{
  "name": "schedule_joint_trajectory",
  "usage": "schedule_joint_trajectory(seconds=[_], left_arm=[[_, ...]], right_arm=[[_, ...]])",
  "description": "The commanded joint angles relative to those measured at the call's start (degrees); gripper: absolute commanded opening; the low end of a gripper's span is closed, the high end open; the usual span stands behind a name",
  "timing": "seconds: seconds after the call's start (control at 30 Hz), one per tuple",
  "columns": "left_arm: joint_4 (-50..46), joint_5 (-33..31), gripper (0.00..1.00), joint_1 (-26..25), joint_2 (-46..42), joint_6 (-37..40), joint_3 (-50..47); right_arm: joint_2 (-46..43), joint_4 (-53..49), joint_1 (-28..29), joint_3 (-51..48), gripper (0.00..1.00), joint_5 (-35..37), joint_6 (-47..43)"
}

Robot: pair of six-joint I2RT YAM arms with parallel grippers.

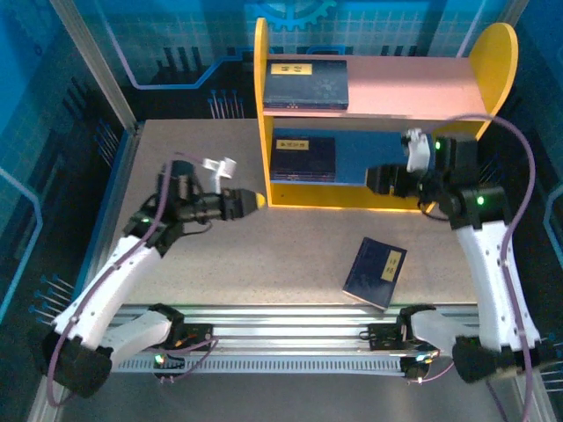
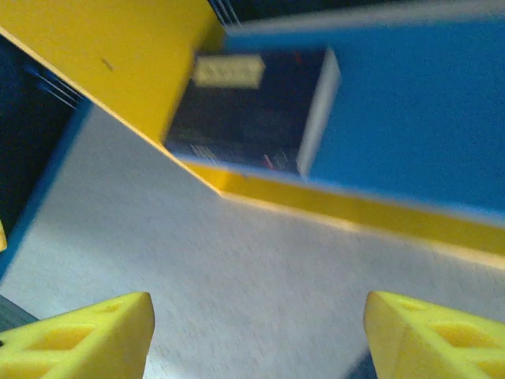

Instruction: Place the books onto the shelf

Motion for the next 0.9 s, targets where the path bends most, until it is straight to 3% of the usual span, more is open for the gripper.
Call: schedule_joint_trajectory(seconds=[0.0, 0.13, 0.23, 0.53, 0.87], left_arm=[[3.3, -4.9, 0.51, -6.2, 4.8, -4.4, -2.4], [3.6, -5.0, 0.49, -9.4, 15.9, -7.9, -1.4], [5.3, -5.3, 0.48, -12.3, 22.5, -9.2, -0.6], [6.8, -5.9, 0.48, -20.8, 35.6, -9.0, 7.6], [1.9, -7.4, 0.48, -23.4, 41.8, -7.8, 15.1]], right_arm=[[-7.7, -4.9, 0.8, -12.3, 0.72, 7.9, 8.8], [-17.3, -5.8, 1.3, -29.4, 0.7, 9.7, 19.2], [-21.2, -8.6, 1.5, -36.3, 0.7, 12.4, 23.0], [-21.7, -9.9, 1.7, -43.7, 0.71, 19.5, 27.6], [-17.7, -5.4, 2.5, -47.4, 0.7, 27.1, 31.8]])
